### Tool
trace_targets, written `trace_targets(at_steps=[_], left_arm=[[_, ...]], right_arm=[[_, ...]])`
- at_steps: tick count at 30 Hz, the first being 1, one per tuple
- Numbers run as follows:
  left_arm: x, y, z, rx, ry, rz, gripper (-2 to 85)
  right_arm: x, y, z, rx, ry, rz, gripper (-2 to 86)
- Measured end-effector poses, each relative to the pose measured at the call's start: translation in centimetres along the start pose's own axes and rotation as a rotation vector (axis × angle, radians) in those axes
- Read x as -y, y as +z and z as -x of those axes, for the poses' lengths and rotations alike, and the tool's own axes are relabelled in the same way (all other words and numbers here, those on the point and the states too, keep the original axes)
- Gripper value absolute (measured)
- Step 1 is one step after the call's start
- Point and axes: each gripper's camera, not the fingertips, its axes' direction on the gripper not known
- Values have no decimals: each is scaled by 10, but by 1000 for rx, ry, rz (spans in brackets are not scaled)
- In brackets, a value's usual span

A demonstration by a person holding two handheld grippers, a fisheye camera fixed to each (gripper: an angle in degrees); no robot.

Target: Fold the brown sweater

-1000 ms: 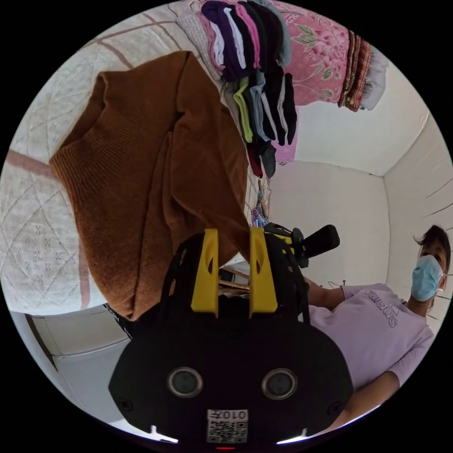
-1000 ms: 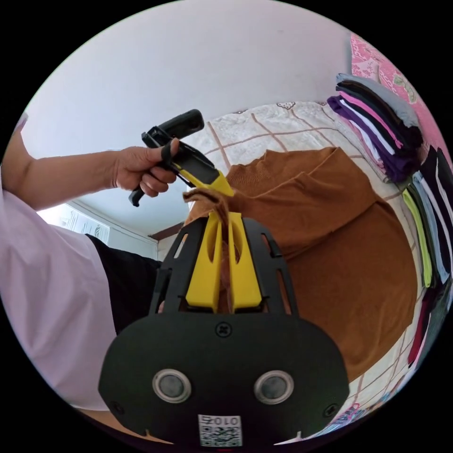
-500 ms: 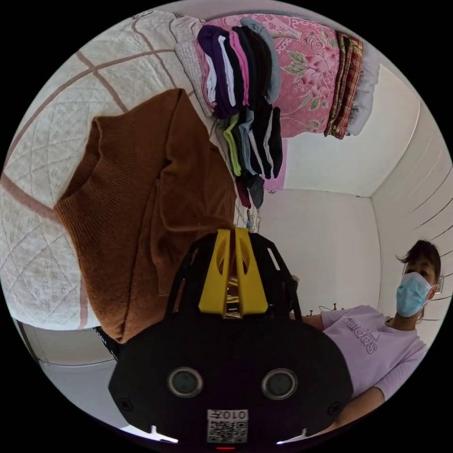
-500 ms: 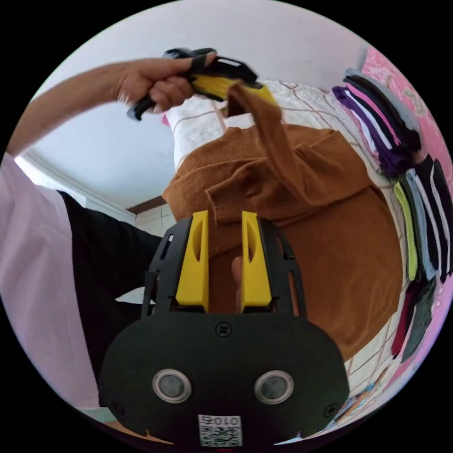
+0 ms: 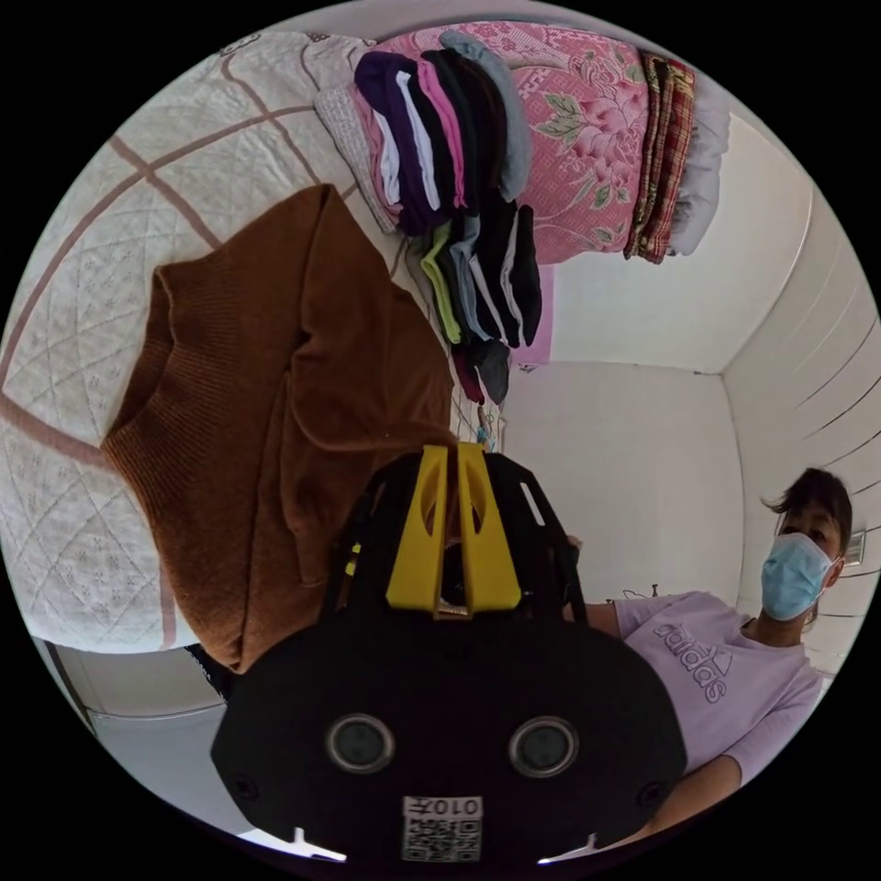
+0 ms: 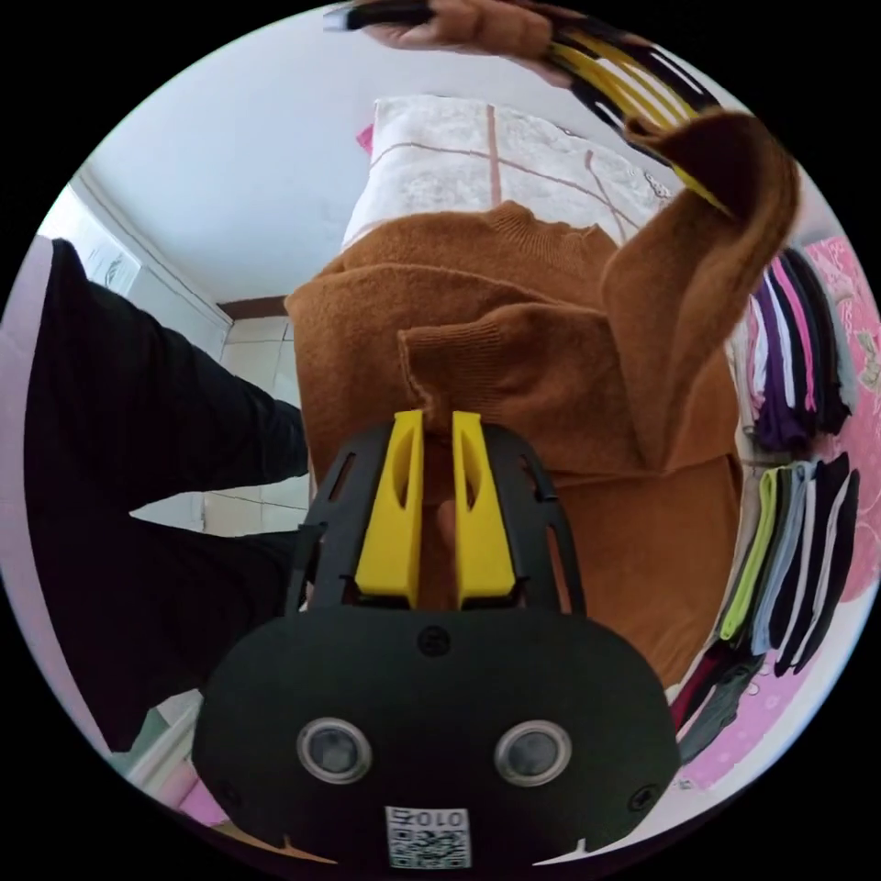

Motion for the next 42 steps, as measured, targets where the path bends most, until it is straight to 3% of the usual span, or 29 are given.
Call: trace_targets(at_steps=[5, 13, 18, 23, 29, 33, 42], left_arm=[[5, 4, 6, -11, -2, 5, 4], [12, 12, 14, -33, 2, 7, 4], [16, 15, 20, -45, -1, 0, 5], [20, 22, 22, -44, 18, 10, 5], [14, 38, 36, -34, 15, 63, 5], [-1, 51, 56, -21, -9, 125, 6], [-63, 92, 131, 26, -163, 206, 7]], right_arm=[[-6, -20, -13, 139, 73, -41, 47], [-31, -73, -4, 171, 89, -160, 39], [-54, -123, 2, 305, 9, -268, 34], [-103, -242, -1, 449, -104, -612, 30], [-144, -342, 8, 496, -233, -876, 33], [-142, -361, 33, 531, -338, -865, 34], [-137, -360, 47, 635, -323, -853, 36]])
